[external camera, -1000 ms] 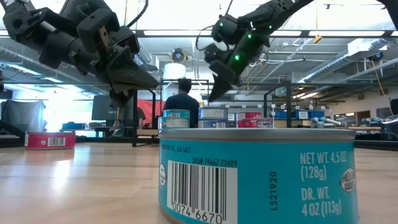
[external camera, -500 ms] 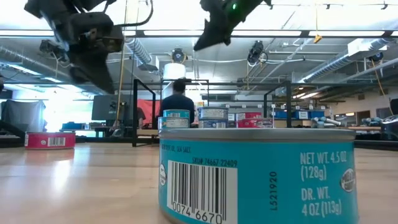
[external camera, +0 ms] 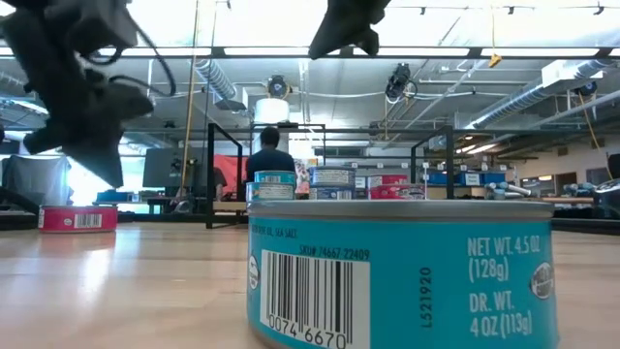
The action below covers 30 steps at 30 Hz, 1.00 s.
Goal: Stack canned seafood by type on shelf
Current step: Move the middle left red tuna can to the center of the table
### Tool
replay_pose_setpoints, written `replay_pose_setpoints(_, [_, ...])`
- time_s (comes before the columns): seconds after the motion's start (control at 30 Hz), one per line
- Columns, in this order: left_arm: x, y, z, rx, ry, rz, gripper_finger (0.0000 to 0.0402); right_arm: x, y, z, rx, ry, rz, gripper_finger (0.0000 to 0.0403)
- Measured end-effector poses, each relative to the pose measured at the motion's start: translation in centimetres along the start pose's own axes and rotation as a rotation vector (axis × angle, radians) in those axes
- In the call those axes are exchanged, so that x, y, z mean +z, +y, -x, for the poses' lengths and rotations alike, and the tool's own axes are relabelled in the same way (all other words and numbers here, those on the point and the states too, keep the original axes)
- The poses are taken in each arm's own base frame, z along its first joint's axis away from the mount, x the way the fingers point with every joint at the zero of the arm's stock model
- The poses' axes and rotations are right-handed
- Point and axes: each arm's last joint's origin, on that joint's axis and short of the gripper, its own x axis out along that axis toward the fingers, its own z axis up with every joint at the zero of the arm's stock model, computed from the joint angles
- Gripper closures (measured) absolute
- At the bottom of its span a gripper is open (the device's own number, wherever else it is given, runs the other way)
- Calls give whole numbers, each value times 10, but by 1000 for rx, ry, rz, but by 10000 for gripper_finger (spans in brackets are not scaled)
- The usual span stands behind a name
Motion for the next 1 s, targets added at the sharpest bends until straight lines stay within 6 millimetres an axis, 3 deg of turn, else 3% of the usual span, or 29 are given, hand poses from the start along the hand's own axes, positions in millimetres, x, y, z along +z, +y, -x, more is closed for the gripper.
replay_pose_setpoints(0.4, [-19,21,-28,224,6,-13,401,-15,40,7,-9,15,-95,401])
replay_pose_setpoints(0.6, [-19,5,-33,89,-4,-60,401,-20,46,12,-11,46,-107,401])
replay_pose_setpoints(0.8, [-16,-12,-36,-64,-13,-40,401,-25,43,44,-14,66,-113,401])
replay_pose_setpoints(1.0, [-18,-25,-48,-93,-32,-29,401,-29,35,83,-5,57,-110,401])
